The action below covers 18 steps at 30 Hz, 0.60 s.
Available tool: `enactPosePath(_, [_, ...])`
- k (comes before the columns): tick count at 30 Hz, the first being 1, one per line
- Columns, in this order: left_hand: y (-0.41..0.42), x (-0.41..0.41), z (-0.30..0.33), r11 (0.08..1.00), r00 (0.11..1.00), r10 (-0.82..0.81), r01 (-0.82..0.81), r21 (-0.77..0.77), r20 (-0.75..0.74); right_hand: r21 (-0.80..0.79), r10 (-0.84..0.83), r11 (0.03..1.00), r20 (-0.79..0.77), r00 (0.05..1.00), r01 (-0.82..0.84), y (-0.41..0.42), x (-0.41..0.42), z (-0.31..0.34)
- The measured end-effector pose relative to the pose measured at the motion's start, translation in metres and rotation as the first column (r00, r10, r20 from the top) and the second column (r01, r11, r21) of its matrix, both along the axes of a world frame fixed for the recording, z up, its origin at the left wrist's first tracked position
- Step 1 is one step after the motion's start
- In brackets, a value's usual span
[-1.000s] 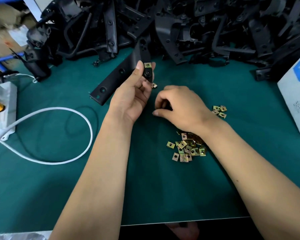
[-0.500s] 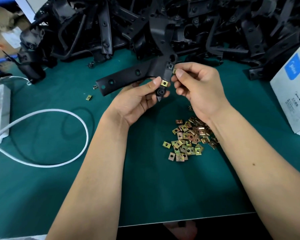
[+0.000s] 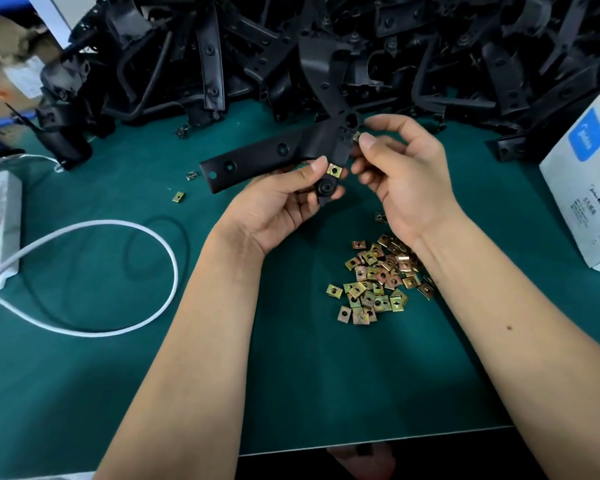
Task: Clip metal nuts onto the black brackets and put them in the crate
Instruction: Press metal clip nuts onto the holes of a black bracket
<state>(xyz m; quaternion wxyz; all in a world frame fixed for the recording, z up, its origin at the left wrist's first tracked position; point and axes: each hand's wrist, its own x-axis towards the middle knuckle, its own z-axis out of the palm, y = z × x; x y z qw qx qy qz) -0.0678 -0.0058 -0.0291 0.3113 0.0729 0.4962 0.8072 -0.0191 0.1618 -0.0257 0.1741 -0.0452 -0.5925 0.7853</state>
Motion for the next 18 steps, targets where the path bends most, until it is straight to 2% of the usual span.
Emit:
enactPosePath(11, [0.0004,0.0007,0.0008,1.0,0.999,0.015,-0.014,-0.003,0.032,0.074,0.026,0.997,-0.018,1.0,-0.025,0.0024,-0.0007,-0.0003])
enactPosePath(18, [-0.0018,-0.0001,0.0045,0.998,0.997,-0.017,0.023,-0.065,0.079,0.141,0.022,0.99,-0.011,1.0,-0.02,0.0037,-0.0007,-0.0003])
